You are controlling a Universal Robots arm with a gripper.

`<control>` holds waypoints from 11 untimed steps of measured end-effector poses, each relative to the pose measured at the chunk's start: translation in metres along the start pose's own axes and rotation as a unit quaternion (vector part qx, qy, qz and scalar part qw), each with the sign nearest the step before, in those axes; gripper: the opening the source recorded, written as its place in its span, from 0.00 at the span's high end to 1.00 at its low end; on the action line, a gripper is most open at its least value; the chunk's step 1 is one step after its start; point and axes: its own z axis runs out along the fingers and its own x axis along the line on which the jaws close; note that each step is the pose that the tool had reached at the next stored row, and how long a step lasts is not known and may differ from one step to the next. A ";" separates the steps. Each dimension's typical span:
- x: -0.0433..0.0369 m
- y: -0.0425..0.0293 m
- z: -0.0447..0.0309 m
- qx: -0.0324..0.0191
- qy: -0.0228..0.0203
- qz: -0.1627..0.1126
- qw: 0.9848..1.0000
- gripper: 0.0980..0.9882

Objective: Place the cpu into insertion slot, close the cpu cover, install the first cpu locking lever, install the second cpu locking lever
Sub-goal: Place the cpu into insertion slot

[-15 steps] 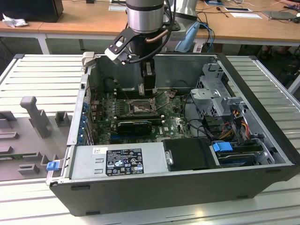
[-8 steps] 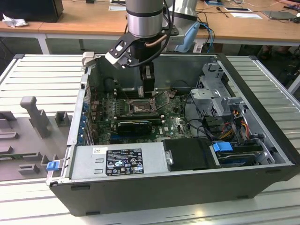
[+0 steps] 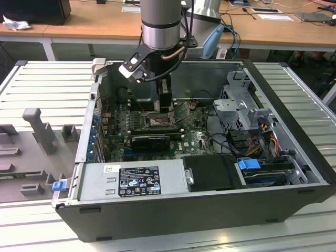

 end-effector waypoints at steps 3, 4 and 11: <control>0.0000 -0.0008 0.0061 0.000 0.000 0.000 1.000 0.52; 0.0000 -0.0013 0.0080 0.000 0.000 0.000 1.000 0.52; 0.0047 -0.0061 0.0253 0.000 0.000 0.000 1.000 0.52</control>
